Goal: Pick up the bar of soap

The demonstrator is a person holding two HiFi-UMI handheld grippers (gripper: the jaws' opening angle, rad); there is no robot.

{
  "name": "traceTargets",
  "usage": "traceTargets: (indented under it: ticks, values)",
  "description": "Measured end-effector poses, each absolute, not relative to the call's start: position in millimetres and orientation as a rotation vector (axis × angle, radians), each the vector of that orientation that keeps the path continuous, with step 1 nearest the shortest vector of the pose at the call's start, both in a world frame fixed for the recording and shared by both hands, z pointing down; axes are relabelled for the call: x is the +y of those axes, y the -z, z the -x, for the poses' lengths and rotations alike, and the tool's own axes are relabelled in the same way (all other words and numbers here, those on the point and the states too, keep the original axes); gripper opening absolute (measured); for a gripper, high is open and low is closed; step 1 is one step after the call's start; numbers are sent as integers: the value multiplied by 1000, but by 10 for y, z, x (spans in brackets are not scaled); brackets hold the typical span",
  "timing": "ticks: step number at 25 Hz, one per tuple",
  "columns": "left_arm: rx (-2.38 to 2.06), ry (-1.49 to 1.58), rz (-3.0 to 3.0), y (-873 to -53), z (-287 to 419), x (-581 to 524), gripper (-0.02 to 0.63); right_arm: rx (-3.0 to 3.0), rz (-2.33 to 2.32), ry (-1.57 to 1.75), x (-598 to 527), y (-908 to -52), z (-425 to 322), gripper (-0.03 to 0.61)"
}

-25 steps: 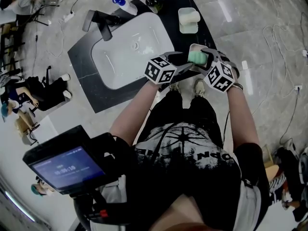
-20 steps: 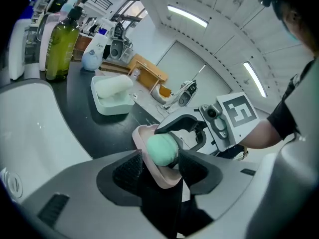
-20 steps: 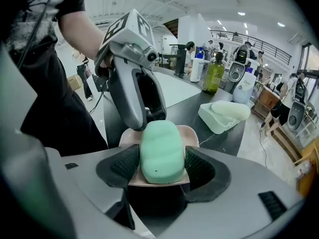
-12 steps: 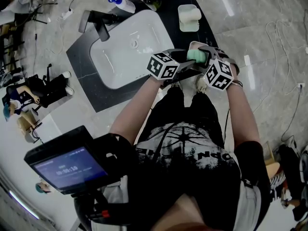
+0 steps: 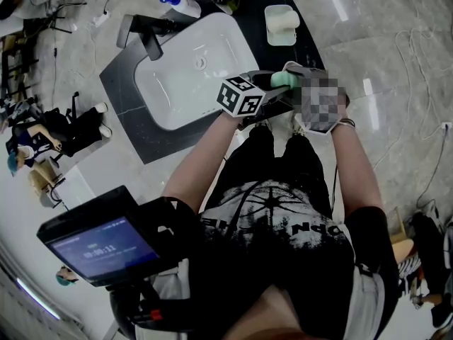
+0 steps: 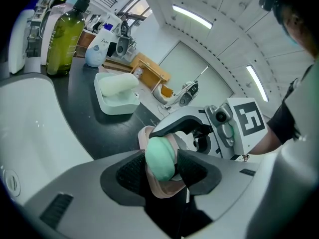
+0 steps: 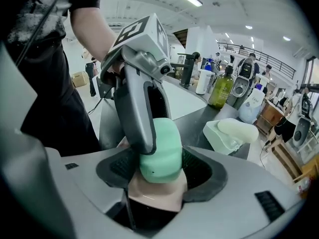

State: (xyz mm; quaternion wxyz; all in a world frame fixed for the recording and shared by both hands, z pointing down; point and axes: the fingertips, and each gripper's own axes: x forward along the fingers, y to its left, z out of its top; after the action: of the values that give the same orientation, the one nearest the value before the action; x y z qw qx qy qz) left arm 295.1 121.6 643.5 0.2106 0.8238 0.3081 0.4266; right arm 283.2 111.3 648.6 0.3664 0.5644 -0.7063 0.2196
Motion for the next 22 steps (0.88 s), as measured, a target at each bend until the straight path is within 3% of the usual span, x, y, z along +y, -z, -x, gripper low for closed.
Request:
traceTargets:
  ticks: [9, 22]
  values:
    - [820, -1137, -2317, -6471, -2973, 1096, 161, -1788, -1474, -535, 1006, -6526, -2861, 268]
    - [817, -1002, -2371, -6160, -3018, 1049, 153, -1751, -1515, -437, 958, -6234, -2891, 262]
